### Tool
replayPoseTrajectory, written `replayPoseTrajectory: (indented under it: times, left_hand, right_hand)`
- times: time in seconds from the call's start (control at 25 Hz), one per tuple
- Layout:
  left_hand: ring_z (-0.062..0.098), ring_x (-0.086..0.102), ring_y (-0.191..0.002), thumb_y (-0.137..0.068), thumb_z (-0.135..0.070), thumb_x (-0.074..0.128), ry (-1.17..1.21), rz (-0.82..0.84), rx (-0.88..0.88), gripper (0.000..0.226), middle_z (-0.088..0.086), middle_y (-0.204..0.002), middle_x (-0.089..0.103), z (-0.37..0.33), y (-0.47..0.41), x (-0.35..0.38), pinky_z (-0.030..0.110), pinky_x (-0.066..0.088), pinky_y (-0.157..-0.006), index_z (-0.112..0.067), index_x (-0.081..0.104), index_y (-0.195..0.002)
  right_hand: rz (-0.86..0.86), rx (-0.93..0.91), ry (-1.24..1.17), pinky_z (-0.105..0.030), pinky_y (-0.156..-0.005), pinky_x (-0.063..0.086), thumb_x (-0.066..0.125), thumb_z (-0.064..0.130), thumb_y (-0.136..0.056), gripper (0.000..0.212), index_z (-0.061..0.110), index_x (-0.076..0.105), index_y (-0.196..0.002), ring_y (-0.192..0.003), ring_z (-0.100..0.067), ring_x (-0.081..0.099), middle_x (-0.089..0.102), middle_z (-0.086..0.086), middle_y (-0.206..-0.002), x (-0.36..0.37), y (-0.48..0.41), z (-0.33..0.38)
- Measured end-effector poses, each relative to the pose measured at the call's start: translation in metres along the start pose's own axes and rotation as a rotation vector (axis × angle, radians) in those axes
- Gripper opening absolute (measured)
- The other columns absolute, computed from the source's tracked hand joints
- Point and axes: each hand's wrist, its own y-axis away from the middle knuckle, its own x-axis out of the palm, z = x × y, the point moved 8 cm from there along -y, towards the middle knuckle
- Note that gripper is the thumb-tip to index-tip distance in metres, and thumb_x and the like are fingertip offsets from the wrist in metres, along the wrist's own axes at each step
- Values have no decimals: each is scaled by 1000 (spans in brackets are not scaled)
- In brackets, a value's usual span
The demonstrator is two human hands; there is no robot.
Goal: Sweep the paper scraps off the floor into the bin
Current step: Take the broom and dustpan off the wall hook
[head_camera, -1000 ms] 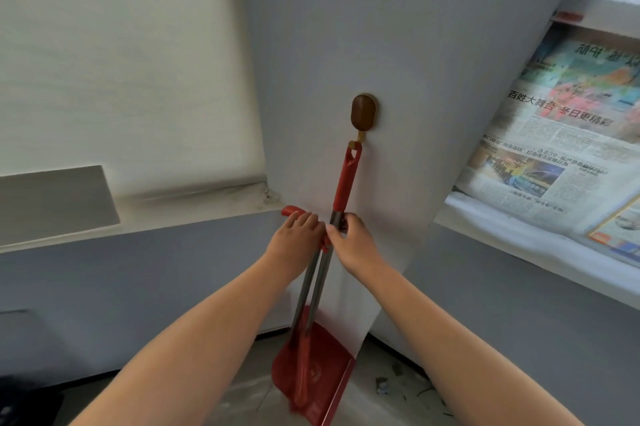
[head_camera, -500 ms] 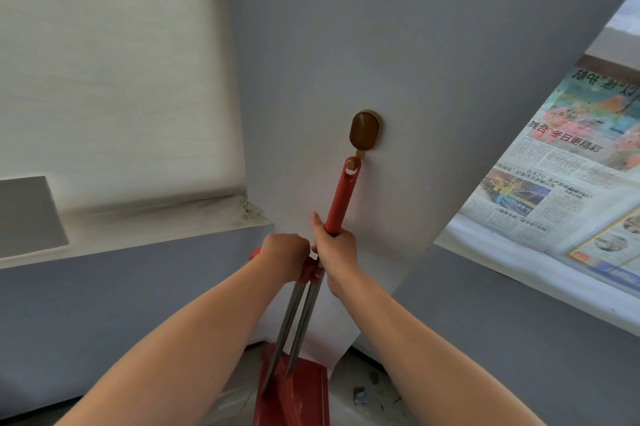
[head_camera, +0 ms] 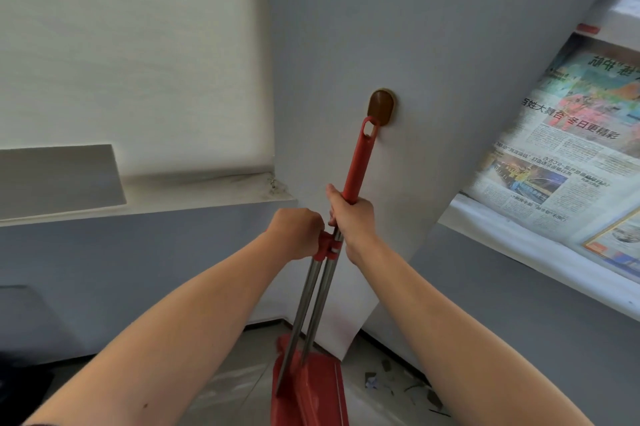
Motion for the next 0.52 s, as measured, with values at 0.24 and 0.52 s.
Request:
replayPoseTrajectory:
  times: [0.24, 0.52]
  left_hand:
    - [20, 59, -66, -84, -21, 53, 97, 265, -90, 11, -1, -70, 61, -16, 40, 7, 31, 53, -68, -14, 59, -79]
    - [17, 58, -62, -70, -60, 70, 456, 385, -108, 50, 1, -71, 61, -104, 100, 38, 30, 50, -60, -13, 60, -83]
  right_hand:
    - [28, -21, 20, -31, -58, 48, 67, 35, -81, 26, 13, 57, -71, -52, -15, 51, 51, -2, -58, -13, 41, -14]
    - [30, -3, -68, -32, -67, 50, 70, 24, -79, 22, 19, 54, -65, -56, -16, 49, 49, 1, -57, -89, 107, -46]
